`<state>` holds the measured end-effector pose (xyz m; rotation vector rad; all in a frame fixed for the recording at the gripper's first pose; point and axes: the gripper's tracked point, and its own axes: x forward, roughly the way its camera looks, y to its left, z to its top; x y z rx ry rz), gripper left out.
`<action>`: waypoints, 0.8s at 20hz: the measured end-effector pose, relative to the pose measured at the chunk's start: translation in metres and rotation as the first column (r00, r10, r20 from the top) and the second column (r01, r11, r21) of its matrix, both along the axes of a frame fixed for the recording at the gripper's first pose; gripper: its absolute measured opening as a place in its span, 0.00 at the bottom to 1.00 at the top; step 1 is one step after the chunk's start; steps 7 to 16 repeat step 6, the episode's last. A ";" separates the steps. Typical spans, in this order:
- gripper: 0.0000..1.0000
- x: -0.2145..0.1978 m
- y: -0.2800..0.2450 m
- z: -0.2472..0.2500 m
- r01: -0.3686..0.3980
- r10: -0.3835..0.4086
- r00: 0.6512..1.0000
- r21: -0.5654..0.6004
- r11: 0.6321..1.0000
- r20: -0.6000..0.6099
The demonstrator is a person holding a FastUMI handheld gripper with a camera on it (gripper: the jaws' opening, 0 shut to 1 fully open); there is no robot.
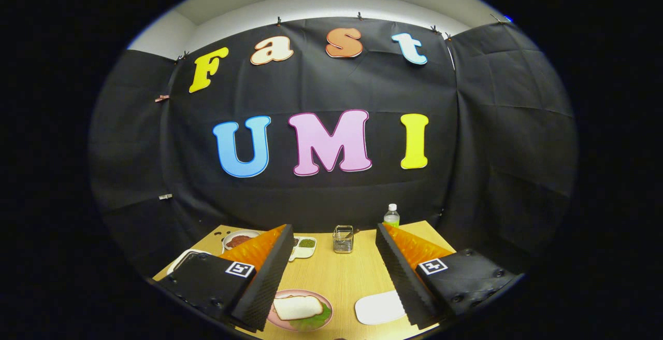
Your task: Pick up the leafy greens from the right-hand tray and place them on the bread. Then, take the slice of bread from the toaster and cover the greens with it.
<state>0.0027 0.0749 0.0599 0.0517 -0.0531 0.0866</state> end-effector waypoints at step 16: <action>0.98 -0.012 0.014 -0.008 -0.017 0.016 1.000 -0.032 0.999 -0.021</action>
